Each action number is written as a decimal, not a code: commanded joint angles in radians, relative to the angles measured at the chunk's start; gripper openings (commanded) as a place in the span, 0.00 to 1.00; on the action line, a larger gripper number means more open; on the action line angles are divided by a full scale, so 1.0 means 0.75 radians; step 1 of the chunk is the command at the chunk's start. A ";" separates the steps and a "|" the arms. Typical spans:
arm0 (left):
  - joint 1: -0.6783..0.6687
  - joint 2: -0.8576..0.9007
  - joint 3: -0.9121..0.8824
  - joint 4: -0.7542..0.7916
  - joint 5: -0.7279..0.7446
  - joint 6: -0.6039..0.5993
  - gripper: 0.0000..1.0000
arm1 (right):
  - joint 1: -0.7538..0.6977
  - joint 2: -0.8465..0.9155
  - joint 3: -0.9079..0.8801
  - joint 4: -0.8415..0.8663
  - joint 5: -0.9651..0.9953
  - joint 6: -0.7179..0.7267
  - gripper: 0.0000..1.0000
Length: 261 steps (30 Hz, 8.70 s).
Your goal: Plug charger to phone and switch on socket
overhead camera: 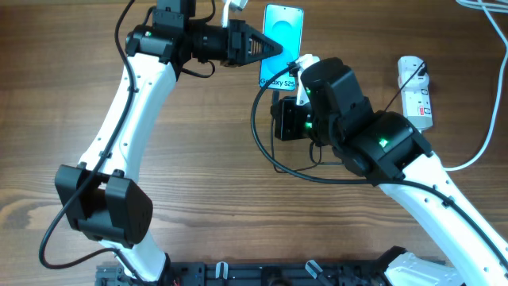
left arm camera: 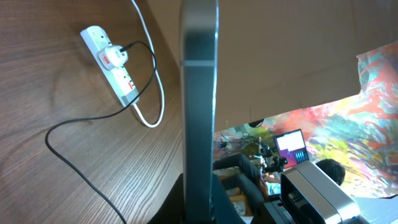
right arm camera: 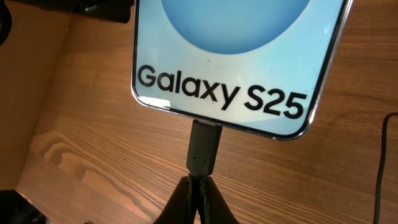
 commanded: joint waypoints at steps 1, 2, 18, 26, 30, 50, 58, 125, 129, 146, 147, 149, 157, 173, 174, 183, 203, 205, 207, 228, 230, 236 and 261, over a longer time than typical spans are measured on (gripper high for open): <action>-0.038 -0.049 0.001 -0.042 0.172 -0.007 0.04 | -0.040 0.006 0.046 0.099 0.186 -0.043 0.05; -0.038 -0.049 0.001 -0.042 0.172 -0.007 0.04 | -0.040 0.006 0.047 0.103 0.195 -0.044 0.05; -0.038 -0.049 0.001 -0.053 0.168 -0.007 0.04 | -0.041 0.007 0.101 0.139 0.249 -0.077 0.09; -0.038 -0.049 0.001 -0.053 0.079 -0.007 0.04 | -0.041 -0.002 0.138 0.110 0.208 -0.077 0.23; -0.037 -0.049 0.001 -0.057 0.008 -0.007 0.04 | -0.041 -0.012 0.182 0.041 0.208 -0.077 0.51; 0.004 -0.036 -0.002 -0.372 -0.530 0.108 0.04 | -0.042 -0.145 0.204 -0.481 0.223 -0.013 1.00; 0.004 0.013 -0.141 -0.390 -0.711 0.049 0.04 | -0.042 -0.136 0.199 -0.573 0.212 0.049 1.00; -0.038 0.552 -0.219 -0.217 -0.961 0.214 0.35 | -0.042 -0.052 0.091 -0.691 0.137 0.100 1.00; -0.038 0.552 -0.219 -0.238 -1.040 0.214 0.42 | -0.042 -0.052 0.091 -0.702 0.137 0.102 1.00; -0.001 0.528 -0.201 -0.384 -1.148 0.177 0.53 | -0.042 -0.052 0.091 -0.722 0.175 0.097 1.00; 0.008 0.517 -0.192 -0.406 -1.148 0.177 0.54 | -0.042 -0.052 0.091 -0.722 0.179 0.097 1.00; 0.026 0.482 -0.171 -0.450 -1.149 0.178 0.63 | -0.042 -0.052 0.091 -0.721 0.179 0.098 1.00; 0.082 0.178 -0.113 -0.549 -1.155 0.166 1.00 | -0.042 -0.052 0.091 -0.721 0.178 0.098 1.00; -0.067 -0.748 -0.185 -0.671 -1.445 -0.019 1.00 | -0.042 -0.052 0.091 -0.673 0.305 0.098 1.00; -0.100 -0.791 -0.226 -0.681 -1.481 -0.048 1.00 | -0.042 -0.052 0.091 -0.671 0.322 0.098 1.00; -0.373 -1.205 -0.740 -0.573 -1.790 -0.326 1.00 | -0.254 -0.052 0.138 -0.666 0.158 -0.095 1.00; -0.382 -1.274 -0.852 -0.595 -1.792 -0.328 1.00 | -1.140 0.225 0.164 -0.319 0.647 -0.134 1.00; -0.382 -1.273 -0.852 -0.596 -1.792 -0.328 1.00 | -1.191 0.291 0.164 -0.305 0.643 -0.133 1.00; -0.382 -1.268 -0.852 -0.596 -1.792 -0.328 1.00 | -1.245 0.351 0.164 -0.290 0.613 -0.132 1.00; -0.382 -1.268 -0.852 -0.596 -1.792 -0.328 1.00 | -1.447 0.769 0.164 -0.068 0.356 -0.284 1.00; -0.382 -1.268 -0.852 -0.596 -1.792 -0.328 1.00 | -1.451 0.805 0.164 -0.054 0.356 -0.285 1.00; -0.382 -1.268 -0.852 -0.596 -1.792 -0.328 1.00 | -1.451 0.900 0.164 0.014 0.333 -0.287 1.00; -0.382 -1.268 -0.852 -0.596 -1.792 -0.328 1.00 | -1.457 1.034 0.155 0.194 0.186 -0.356 1.00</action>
